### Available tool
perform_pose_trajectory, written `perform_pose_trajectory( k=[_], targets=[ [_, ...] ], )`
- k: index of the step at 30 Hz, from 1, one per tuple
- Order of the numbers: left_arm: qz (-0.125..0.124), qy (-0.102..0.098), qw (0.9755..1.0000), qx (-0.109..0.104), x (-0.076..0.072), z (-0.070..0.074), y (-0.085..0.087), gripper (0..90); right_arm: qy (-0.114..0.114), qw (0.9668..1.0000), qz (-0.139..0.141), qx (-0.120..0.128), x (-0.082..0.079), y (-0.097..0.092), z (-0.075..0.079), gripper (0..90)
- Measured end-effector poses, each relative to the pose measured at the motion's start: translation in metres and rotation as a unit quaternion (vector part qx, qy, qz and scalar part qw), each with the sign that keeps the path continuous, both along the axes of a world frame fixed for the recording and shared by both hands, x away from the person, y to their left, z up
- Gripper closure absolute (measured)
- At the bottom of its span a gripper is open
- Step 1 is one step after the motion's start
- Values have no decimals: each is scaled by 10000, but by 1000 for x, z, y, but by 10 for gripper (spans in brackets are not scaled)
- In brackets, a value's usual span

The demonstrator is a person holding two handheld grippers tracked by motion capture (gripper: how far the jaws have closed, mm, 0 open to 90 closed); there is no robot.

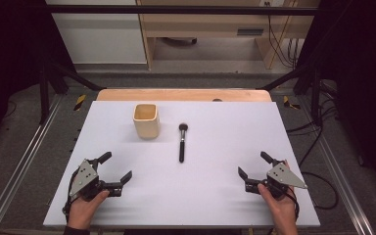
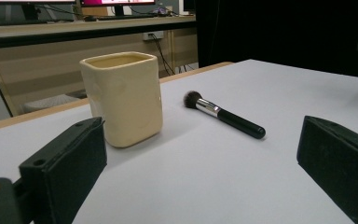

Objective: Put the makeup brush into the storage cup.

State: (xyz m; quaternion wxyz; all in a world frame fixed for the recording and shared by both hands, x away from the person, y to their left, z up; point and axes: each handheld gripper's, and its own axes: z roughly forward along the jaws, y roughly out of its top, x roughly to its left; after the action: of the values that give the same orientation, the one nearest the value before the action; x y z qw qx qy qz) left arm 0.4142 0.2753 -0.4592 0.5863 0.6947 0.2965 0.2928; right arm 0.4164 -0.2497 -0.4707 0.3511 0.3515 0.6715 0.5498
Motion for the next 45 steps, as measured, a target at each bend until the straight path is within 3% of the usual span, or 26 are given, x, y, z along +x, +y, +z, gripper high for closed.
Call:
perform_pose_trajectory(
  k=[5,13,19,26,38,45],
  targets=[
    [22,86,10000,-28,-1,1,0,16,-74,9999,-110,-109,-2,1,0,38],
    [128,135,9997,144,-3,3,-4,19,-147,9996,-204,-162,-2,1,0,39],
    [126,238,9993,271,5,16,-24,21,-162,9992,-179,-303,-1,2,-1,34],
    [32,458,9977,495,16,25,-52,22,-226,9992,-188,-267,-5,2,1,32],
    [-288,703,9916,1050,32,46,-100,24,-248,9989,-289,-291,-5,1,1,29],
    [-398,846,9878,1246,44,48,-124,27,-280,9987,-349,-262,-5,-1,1,31]
  ],
)
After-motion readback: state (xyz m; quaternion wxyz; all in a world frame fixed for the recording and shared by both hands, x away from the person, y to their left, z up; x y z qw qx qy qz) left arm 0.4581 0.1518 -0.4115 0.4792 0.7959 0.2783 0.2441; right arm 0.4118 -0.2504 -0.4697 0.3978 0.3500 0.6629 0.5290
